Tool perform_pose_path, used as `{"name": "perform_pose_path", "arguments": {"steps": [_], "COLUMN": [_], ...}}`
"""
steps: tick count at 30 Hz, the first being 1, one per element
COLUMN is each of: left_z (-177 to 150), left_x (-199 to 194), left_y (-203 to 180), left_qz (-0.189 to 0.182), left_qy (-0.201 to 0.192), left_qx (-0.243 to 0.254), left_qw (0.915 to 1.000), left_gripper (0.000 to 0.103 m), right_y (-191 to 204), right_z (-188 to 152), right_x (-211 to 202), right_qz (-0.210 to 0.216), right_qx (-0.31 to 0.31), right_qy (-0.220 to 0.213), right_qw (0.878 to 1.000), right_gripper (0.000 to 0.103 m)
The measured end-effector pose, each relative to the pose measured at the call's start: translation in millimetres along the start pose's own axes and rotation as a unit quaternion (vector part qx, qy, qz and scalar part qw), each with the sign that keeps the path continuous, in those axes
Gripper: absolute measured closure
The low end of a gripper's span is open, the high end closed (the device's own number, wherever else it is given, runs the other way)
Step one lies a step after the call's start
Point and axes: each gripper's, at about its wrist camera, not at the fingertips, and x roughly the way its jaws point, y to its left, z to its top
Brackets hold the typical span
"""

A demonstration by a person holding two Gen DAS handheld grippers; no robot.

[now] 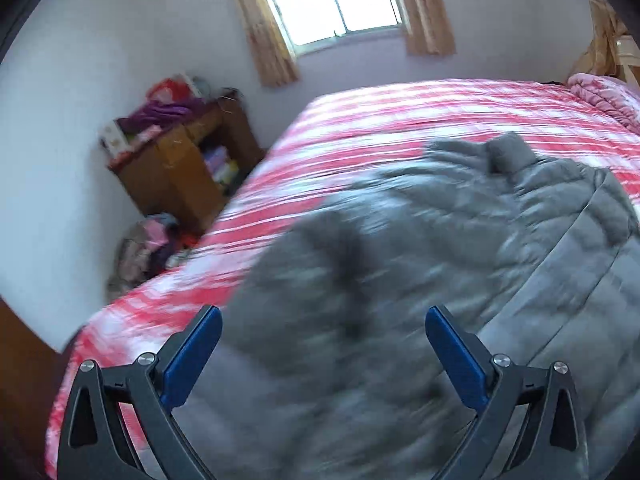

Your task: Fold large clothes

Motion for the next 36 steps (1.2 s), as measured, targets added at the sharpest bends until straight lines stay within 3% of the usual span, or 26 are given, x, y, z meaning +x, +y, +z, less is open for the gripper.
{"name": "perform_pose_path", "arguments": {"steps": [3,5,7,10,15,16,18,19,20,21,23,24,29,32,36], "left_z": [-41.4,-77.1,-106.0,-135.9,-143.9,-144.9,-139.7,-137.6,-134.5,-128.8,-115.1,-101.0,-34.6,-2.5,19.2], "left_x": [7.2,19.9,27.1,25.5,25.4,25.3,24.5,23.1,22.0,19.5,3.9,-12.3,-93.0,-136.2,-171.4], "left_y": [54.6,93.4,123.2,150.8,137.6,132.1,123.7,123.3,125.7,133.4,146.9,150.9,136.2,97.9,8.9], "left_qz": [0.053,0.091,0.104,0.073,-0.001,-0.012,0.005,0.0,-0.017,-0.022,0.004,0.025,0.051,0.022,-0.061], "left_qy": [0.034,0.077,0.116,0.142,0.131,0.128,0.117,0.114,0.117,0.121,0.096,0.064,-0.061,-0.119,-0.162], "left_qx": [-0.004,-0.022,-0.055,-0.116,-0.149,-0.146,-0.123,-0.119,-0.123,-0.136,-0.131,-0.121,-0.085,-0.049,0.004], "left_qw": [0.998,0.9926,0.9863,0.9803,0.9801,0.9809,0.9855,0.9864,0.9853,0.983,0.9868,0.9903,0.9932,0.9915,0.9848], "left_gripper": [0.001,0.001,0.001,0.001,0.005,0.024,0.044,0.071,0.083,0.083,0.085,0.085,0.085,0.085,0.085], "right_y": [26.6,39.6,44.7,45.2,42.7,42.4,40.9,39.0,35.8,32.9,24.7,19.4,-4.0,-14.9,-31.0], "right_z": [-41.6,-70.1,-94.3,-114.1,-113.8,-113.9,-114.3,-114.9,-115.4,-115.7,-116.3,-116.1,-114.4,-113.2,-114.3], "right_x": [-35.2,-37.5,-28.0,-13.5,-17.0,-18.6,-23.3,-27.4,-31.9,-35.5,-44.4,-48.6,-67.3,-75.6,-81.3], "right_qz": [-0.001,-0.019,-0.027,-0.028,-0.027,-0.029,-0.03,-0.031,-0.034,-0.038,-0.047,-0.053,-0.068,-0.069,-0.074], "right_qx": [-0.058,-0.082,-0.086,-0.067,-0.058,-0.057,-0.054,-0.053,-0.05,-0.048,-0.041,-0.036,-0.002,0.018,0.047], "right_qy": [-0.014,-0.007,0.014,0.041,0.031,0.029,0.024,0.019,0.014,0.009,-0.004,-0.012,-0.049,-0.066,-0.076], "right_qw": [0.998,0.996,0.996,0.997,0.998,0.998,0.998,0.998,0.998,0.998,0.998,0.998,0.996,0.995,0.993], "right_gripper": [0.0,0.0,0.001,0.004,0.004,0.004,0.004,0.004,0.004,0.004,0.004,0.004,0.004,0.004,0.004]}}
